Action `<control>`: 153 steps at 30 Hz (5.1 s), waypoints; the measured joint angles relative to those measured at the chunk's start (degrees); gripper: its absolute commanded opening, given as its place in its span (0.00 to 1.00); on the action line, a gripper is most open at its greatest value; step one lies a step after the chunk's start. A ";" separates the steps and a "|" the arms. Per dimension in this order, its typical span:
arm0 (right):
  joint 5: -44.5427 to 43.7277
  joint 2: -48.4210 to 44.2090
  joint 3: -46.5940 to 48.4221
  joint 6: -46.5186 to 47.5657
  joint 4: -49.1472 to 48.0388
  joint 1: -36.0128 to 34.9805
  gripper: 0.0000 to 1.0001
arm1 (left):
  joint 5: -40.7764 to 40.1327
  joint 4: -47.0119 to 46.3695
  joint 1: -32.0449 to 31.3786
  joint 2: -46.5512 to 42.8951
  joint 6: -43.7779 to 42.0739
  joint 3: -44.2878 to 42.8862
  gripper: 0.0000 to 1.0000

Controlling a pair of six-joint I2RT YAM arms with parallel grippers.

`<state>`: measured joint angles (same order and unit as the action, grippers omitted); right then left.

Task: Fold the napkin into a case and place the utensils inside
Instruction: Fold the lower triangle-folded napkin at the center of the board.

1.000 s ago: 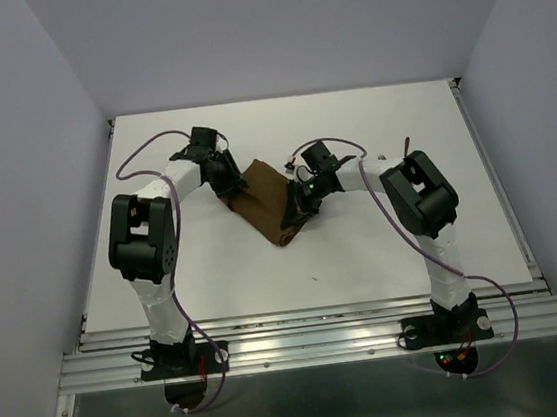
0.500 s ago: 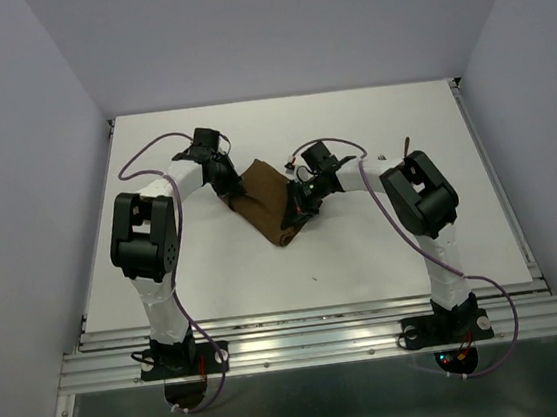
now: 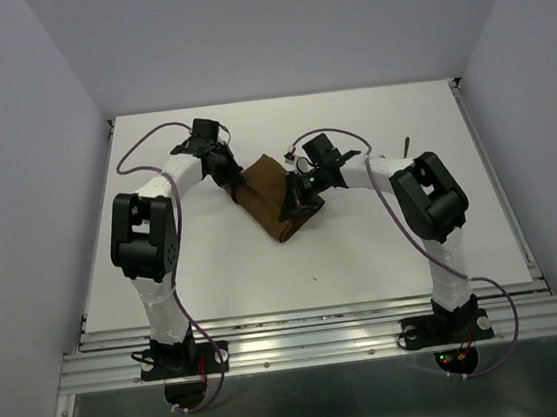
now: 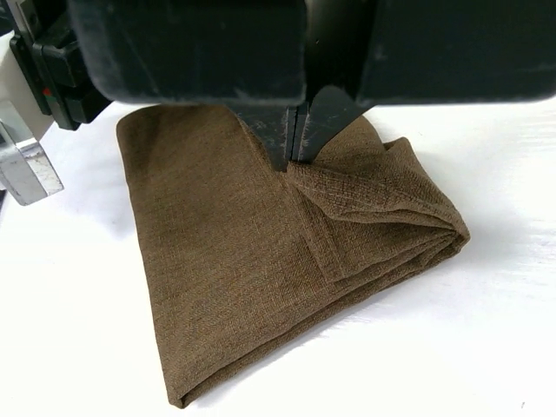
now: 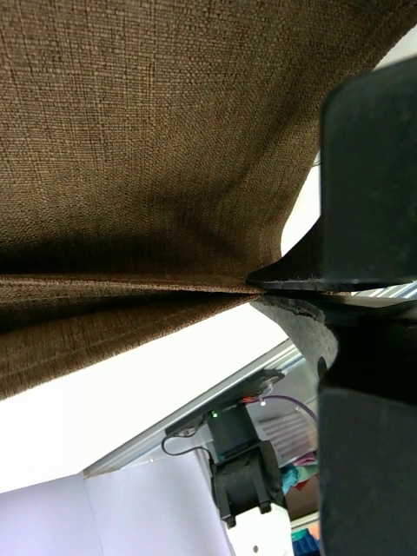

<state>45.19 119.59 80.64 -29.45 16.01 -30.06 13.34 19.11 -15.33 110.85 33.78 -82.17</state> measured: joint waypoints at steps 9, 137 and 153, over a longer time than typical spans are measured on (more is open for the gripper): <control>-1.11 0.00 0.00 -0.02 0.04 0.00 0.01 | 0.15 0.76 -1.18 3.76 0.15 -4.20 0.00; -32.59 -9.01 -11.39 0.44 -0.42 5.62 0.01 | -4.63 2.14 -8.94 15.28 5.66 -15.37 0.00; -32.46 -9.20 -11.91 0.42 -1.14 5.62 0.01 | -4.83 2.12 -8.55 15.30 6.91 -15.37 0.00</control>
<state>12.73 110.39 68.73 -29.04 14.87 -24.45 8.51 21.23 -23.88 126.15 40.69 -97.54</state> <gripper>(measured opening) 0.020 0.022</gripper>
